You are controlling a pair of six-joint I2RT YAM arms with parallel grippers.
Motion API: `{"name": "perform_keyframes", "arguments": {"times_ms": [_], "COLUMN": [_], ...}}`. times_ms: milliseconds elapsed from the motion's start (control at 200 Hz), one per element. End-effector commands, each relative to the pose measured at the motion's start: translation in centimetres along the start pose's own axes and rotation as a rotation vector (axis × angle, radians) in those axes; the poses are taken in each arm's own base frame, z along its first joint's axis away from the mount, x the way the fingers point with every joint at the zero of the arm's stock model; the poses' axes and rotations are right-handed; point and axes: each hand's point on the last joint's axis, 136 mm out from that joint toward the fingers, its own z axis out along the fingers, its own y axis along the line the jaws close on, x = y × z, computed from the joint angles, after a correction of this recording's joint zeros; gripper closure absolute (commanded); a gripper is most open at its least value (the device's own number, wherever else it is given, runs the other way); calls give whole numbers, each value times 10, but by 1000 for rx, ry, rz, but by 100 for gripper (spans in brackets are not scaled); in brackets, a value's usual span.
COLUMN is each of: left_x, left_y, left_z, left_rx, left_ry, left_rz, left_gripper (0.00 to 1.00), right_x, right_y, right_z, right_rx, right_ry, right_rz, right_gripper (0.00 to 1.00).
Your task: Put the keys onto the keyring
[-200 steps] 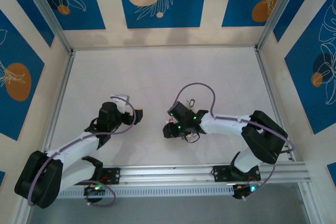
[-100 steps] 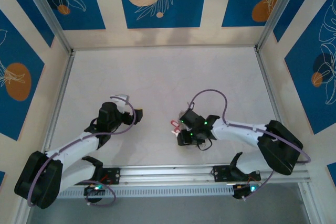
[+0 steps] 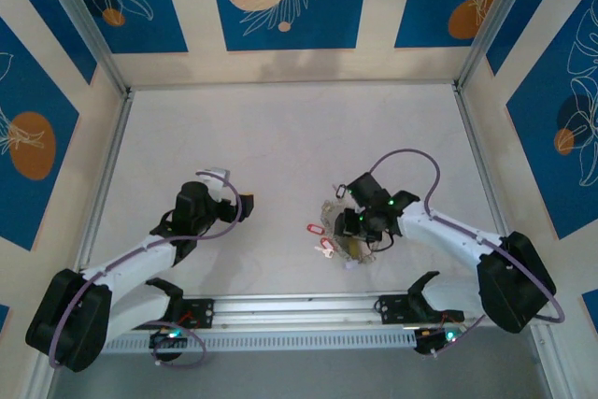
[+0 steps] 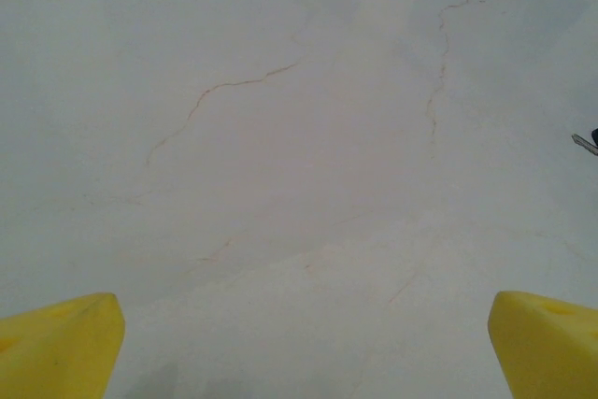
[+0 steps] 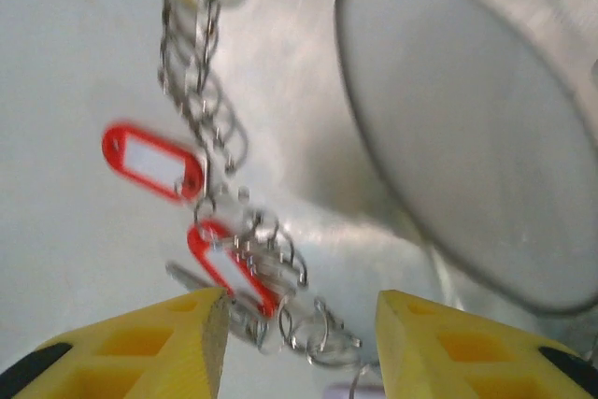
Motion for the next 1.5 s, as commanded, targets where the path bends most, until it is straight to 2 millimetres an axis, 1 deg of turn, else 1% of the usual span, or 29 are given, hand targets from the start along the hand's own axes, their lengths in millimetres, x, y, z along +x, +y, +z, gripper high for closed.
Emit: {"name": "perform_keyframes", "arguments": {"times_ms": [0,110,210,365,445,530,645,695,795,915,970,1015,1110,1175,1285,1345,1405,1455,1495], "left_x": [-10,-10,-10,-10,-11,-11,-12,-11,-10,-7,-6,-6,-2,-2,-1,0,0,0,0], "left_y": [5,5,6,8,10,18,32,39,51,62,65,68,72,73,74,74,75,75,75], "left_z": [-1,-2,-4,-5,-6,-9,-16,-20,-27,-32,-33,-33,-32,-32,-30,-30,-30,-30,-30], "left_rx": [-22,-26,-31,-39,-47,-80,-115,-135,-173,-191,-197,-202,-210,-214,-215,-218,-222,-219,-218], "left_ry": [-23,-29,-34,-41,-44,-48,-72,-76,-72,-82,-83,-84,-78,-74,-71,-70,-71,-72,-72], "left_rz": [-9,-13,-14,-19,-25,-44,-93,-112,-136,-194,-215,-228,-249,-254,-259,-260,-263,-262,-263], "left_gripper": [0,0,0,0,0,0,0,0,0,0,0,0,0,0,0,0,0,0,0], "right_x": [-19,-36,-51,-64,-67,-67,-61,-55,-40,-16,-4,5,21,23,13,14,19,28,29], "right_y": [19,30,34,37,48,69,112,133,170,197,205,210,211,200,164,146,136,134,131], "right_z": [6,20,31,46,53,59,65,67,72,75,74,70,57,51,45,43,44,47,50], "right_rx": [-95,-130,-144,-134,-177,-252,-365,-422,-504,-540,-567,-598,-627,-567,-342,-211,-85,-11,70], "right_ry": [7,10,4,14,33,55,81,105,155,217,245,262,273,233,138,118,109,112,94], "right_rz": [-29,-65,-69,-93,-115,-140,-248,-308,-443,-584,-624,-649,-711,-744,-745,-758,-776,-787,-779], "right_gripper": [52,47,44,39,39,40,40,41,43,44,44,45,45,45,46,46,44,42,41]}}
